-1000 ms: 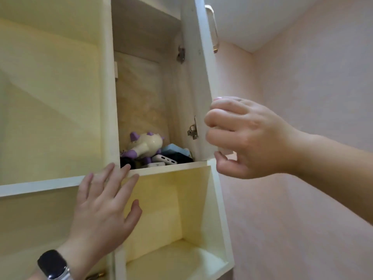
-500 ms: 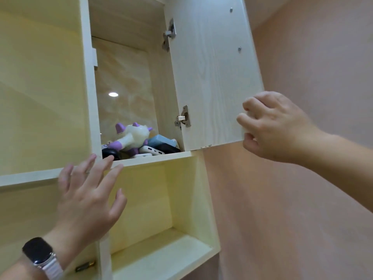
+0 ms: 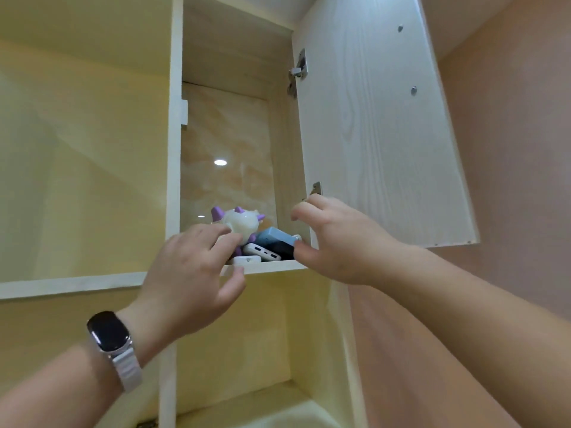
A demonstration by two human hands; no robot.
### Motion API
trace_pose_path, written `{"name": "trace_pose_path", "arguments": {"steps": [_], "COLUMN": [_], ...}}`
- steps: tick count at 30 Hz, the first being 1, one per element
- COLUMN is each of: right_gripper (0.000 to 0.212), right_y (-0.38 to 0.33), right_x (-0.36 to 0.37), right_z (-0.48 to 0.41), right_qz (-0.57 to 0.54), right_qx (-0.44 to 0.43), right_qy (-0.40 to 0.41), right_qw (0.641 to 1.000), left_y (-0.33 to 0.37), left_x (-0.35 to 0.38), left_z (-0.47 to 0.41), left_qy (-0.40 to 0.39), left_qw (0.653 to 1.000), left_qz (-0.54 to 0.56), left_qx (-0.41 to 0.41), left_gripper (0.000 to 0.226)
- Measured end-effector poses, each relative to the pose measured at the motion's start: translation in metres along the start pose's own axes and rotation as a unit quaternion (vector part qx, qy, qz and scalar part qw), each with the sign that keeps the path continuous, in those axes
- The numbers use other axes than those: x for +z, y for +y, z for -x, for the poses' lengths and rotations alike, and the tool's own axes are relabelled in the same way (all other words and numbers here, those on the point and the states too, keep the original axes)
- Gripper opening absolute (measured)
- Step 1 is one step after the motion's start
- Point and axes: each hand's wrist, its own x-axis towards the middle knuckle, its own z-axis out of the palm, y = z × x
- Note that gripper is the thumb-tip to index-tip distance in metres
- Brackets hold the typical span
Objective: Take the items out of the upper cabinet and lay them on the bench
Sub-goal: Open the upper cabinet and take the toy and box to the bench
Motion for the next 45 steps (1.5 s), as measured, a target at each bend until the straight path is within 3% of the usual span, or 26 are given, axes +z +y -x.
{"name": "trace_pose_path", "arguments": {"steps": [4,10,15,18,21,24,26,29,31,33,36,40,45], "right_gripper": [0.043,0.047,0.041,0.005,0.031,0.033,0.034,0.027,0.002,0.017,0.021,0.034,0.013], "right_y": [-0.008,0.000,0.000,0.002,0.002,0.003,0.003,0.003,0.003,0.002,0.000,0.000,0.007], "right_x": [0.028,0.068,0.088,0.091,0.091,0.093,0.090,0.091,0.091,0.093,0.098,0.100,0.097], "right_z": [-0.032,-0.064,-0.078,-0.086,-0.093,-0.096,-0.094,-0.090,-0.088,-0.086,-0.084,-0.079,-0.058], "right_qz": [-0.121,-0.189,-0.257,-0.224,-0.152,-0.130,-0.143,-0.166,-0.157,-0.124,-0.052,-0.023,-0.053], "right_qx": [0.018,0.076,0.120,0.126,0.138,0.128,0.123,0.122,0.104,0.090,0.060,0.071,0.063], "right_qy": [-0.041,-0.101,-0.119,-0.141,-0.174,-0.170,-0.165,-0.114,-0.048,-0.002,0.098,0.225,0.316], "right_qw": [0.992,0.974,0.952,0.956,0.963,0.968,0.968,0.972,0.981,0.988,0.992,0.971,0.945], "left_y": [-0.001,-0.023,-0.033,-0.038,-0.040,-0.033,-0.029,-0.027,-0.026,-0.026,-0.026,-0.025,-0.010], "left_x": [0.010,0.037,0.056,0.066,0.072,0.075,0.076,0.078,0.077,0.075,0.071,0.062,0.038], "left_z": [-0.044,-0.086,-0.096,-0.099,-0.102,-0.108,-0.109,-0.107,-0.107,-0.107,-0.107,-0.108,-0.111], "left_qy": [-0.074,-0.247,-0.329,-0.351,-0.343,-0.321,-0.306,-0.277,-0.266,-0.254,-0.232,-0.166,-0.088], "left_qw": [0.995,0.958,0.928,0.917,0.921,0.930,0.934,0.940,0.940,0.941,0.945,0.963,0.982], "left_qz": [0.014,-0.041,-0.066,-0.057,-0.040,-0.059,-0.093,-0.116,-0.139,-0.165,-0.183,-0.174,-0.070], "left_qx": [-0.060,-0.138,-0.162,-0.179,-0.178,-0.170,-0.162,-0.163,-0.160,-0.152,-0.142,-0.123,-0.153], "left_gripper": [0.047,0.067,0.069,0.073,0.081,0.087,0.072,0.046,0.040,0.037,0.036,0.042,0.052]}}
